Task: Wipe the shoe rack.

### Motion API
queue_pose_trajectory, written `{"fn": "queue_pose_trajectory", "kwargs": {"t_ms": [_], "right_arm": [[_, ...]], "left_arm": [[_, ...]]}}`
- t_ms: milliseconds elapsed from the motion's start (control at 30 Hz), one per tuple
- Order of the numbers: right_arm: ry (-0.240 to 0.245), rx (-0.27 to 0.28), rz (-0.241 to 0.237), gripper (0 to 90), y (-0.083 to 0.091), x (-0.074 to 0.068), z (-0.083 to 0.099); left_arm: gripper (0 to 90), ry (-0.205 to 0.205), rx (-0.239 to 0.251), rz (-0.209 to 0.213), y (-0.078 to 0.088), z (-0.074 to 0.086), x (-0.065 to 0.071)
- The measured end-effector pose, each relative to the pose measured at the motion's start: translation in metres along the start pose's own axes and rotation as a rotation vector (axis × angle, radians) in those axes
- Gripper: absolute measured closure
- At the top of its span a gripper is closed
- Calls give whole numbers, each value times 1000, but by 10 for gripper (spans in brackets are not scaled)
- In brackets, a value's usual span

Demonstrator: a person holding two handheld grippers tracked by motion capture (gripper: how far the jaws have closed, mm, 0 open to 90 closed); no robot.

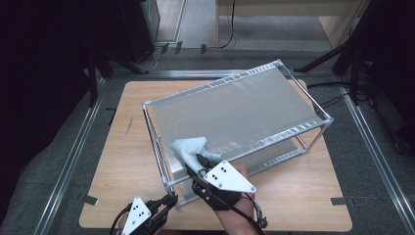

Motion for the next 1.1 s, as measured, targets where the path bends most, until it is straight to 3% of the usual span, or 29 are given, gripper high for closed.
{"fn": "queue_pose_trajectory", "kwargs": {"t_ms": [200,300,400,467,600,667,733,833,1100], "right_arm": [[14,40,5,476,8,4,-15],[32,8,-2,638,-1,4,-10],[50,-47,52,811,-8,6,1],[26,-48,24,838,-10,1,5],[57,-45,-22,846,-11,-21,8],[50,-34,-81,845,-10,-32,7],[80,-30,-70,846,-8,-34,7],[66,-19,-18,849,-2,-16,7],[-32,38,187,851,33,74,13]], "left_arm": [[814,-3,2,1,0,-1,0],[815,-6,2,0,0,-1,0],[815,-1,2,3,0,0,1],[815,-2,2,8,-1,0,2],[815,-10,-1,9,-1,0,3],[816,-11,-1,8,-1,0,4],[817,-13,-2,9,-1,0,4],[817,-15,-2,12,0,0,3],[817,-22,-3,17,2,1,1]]}}
Point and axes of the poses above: each handheld gripper's, and its own axes: y roughly backward along the jaws, z roughly out of its underside, x roughly to its right, the point moved 8 cm from there along -y, roughly forward along the jaws, and after that the axes turned 3 degrees about x, right-handed, at the moved point
